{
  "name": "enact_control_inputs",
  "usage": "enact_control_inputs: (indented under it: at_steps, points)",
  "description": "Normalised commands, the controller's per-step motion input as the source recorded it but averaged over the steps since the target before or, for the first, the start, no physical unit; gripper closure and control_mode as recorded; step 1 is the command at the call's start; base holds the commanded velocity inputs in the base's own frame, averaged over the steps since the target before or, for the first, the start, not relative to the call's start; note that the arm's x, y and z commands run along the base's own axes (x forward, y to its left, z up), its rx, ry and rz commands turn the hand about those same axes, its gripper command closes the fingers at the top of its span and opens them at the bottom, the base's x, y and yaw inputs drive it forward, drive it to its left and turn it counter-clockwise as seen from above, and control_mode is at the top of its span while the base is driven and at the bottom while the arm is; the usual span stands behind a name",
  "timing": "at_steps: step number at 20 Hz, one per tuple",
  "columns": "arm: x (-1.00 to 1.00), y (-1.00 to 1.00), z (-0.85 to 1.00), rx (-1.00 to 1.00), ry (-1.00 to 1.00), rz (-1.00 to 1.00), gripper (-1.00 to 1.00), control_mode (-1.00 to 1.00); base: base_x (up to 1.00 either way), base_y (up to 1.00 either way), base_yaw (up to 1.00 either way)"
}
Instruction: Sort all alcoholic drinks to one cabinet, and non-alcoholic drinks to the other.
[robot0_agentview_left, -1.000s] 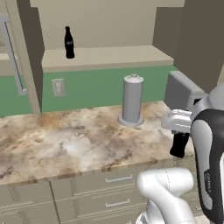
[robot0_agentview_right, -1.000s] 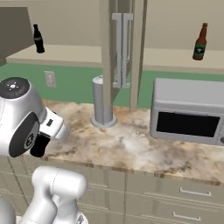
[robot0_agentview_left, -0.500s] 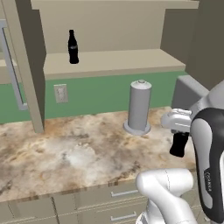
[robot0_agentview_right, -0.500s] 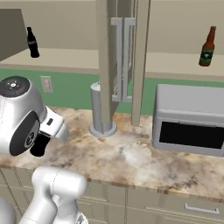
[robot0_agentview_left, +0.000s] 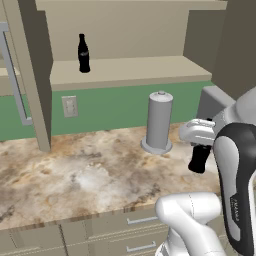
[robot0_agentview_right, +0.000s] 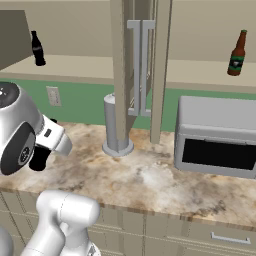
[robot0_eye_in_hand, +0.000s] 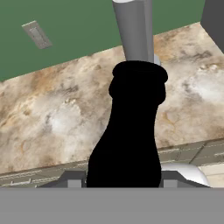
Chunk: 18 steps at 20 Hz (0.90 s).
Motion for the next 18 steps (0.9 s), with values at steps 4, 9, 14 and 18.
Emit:
enact_control_inputs:
  at_steps: [4,9,14,18]
  points:
    - [0.1,0.15,0.76,-0.01,-0.15,0.0,1.0,-1.0,0.0,0.0,0.0]
    - [0.18,0.03,0.58,-0.04,-0.18,0.0,1.0,-1.0,0.0,0.0,0.0]
    - [0.33,0.0,0.46,-0.11,-0.24,0.0,1.0,-1.0,0.0,0.0,0.0]
    - [0.27,0.0,0.39,-0.12,-0.27,0.0,1.0,-1.0,0.0,0.0,0.0]
